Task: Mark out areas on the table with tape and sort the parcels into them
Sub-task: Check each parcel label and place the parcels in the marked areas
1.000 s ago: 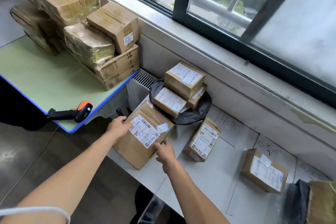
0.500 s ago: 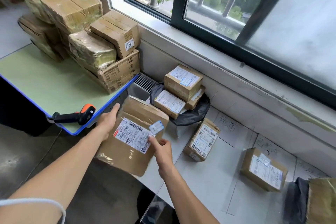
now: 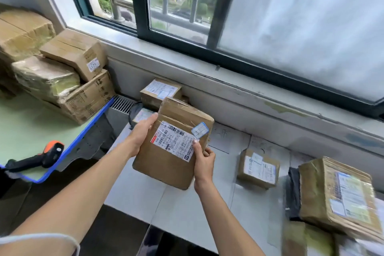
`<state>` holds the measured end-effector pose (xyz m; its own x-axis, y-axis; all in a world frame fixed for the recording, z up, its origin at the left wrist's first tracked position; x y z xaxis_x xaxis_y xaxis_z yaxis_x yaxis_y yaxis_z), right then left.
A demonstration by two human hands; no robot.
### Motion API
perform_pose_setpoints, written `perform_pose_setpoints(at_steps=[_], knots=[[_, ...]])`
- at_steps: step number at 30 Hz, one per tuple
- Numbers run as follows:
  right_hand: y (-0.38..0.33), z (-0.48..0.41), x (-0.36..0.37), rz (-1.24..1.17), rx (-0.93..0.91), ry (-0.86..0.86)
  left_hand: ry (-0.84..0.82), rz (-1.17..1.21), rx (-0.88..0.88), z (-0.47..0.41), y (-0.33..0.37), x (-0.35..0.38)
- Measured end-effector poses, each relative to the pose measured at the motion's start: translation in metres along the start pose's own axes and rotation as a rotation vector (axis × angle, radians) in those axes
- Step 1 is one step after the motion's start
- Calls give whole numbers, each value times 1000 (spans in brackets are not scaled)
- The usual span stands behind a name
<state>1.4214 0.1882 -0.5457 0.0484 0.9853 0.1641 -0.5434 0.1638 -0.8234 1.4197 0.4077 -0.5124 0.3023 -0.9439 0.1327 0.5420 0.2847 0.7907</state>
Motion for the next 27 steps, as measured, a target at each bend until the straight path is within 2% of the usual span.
perform_pose_setpoints(at_steps=[5,10,16,20,27], knots=[[-19,-5,-54,-63,27,86,-24,-95,20,-13,4,59],[-29,-6,-97,-102,-4,103,49,-164,22,-25,3,99],[-33,-10,-152,-46,-12,165,-27,-187,23,-27,-18,143],[-35,-10,-176,-47,-15,197,-73,-248,-5,-22,-31,164],[-29,-7,-184,-38,-15,156,-86,-263,-19,-18,-36,167]])
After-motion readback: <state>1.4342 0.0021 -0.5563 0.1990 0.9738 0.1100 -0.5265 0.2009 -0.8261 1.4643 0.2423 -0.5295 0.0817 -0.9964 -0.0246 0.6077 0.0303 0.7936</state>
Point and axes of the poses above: each hand's wrist, its own z-axis away from the middle knuckle, its own x-axis out of the palm, y = z × x, the point moved 3 cm from there along -z, towards the middle knuckle, and after that the axes turned 4 degrees about -y, right-handed, at the moved point
